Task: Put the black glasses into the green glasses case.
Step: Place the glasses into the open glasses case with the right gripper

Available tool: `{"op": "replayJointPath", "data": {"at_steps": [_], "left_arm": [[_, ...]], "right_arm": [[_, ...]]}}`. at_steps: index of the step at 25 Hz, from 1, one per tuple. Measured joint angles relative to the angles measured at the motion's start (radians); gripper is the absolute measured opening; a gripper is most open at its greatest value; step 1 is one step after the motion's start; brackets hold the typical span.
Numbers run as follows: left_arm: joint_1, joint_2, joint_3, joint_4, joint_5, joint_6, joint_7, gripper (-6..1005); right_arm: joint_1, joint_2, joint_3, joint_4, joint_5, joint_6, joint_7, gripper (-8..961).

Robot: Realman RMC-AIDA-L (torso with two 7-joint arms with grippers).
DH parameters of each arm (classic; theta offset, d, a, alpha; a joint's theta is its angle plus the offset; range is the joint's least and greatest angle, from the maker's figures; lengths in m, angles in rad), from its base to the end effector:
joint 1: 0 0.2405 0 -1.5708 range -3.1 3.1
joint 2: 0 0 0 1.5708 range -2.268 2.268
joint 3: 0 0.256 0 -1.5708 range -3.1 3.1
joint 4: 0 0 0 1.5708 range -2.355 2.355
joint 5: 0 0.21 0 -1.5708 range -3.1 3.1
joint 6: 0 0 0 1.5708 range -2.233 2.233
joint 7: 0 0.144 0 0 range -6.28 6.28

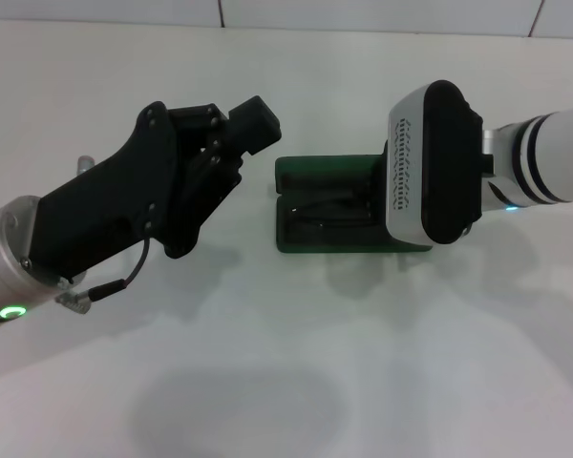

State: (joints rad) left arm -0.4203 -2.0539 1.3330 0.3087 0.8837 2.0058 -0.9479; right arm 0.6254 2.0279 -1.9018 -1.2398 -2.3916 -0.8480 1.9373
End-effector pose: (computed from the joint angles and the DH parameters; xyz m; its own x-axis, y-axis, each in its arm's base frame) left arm -0.2135 0.2537 0.0062 0.2507 0.0135 0.9680 0.2016 -0.9787 -0.0385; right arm 0.1257 0.3680 -0.0884 0.9175 0.2681 0.2940 0.3649 -0.8615 -0.3532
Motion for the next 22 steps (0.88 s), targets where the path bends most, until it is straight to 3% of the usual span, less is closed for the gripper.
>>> {"op": "replayJointPath", "data": {"at_steps": [22], "left_arm": [[0.004, -0.001, 0.0, -0.002, 0.0, 0.001, 0.0, 42]], "right_arm": [[-0.007, 0.0, 0.006, 0.0, -0.001, 0.002, 0.016, 78]]}}
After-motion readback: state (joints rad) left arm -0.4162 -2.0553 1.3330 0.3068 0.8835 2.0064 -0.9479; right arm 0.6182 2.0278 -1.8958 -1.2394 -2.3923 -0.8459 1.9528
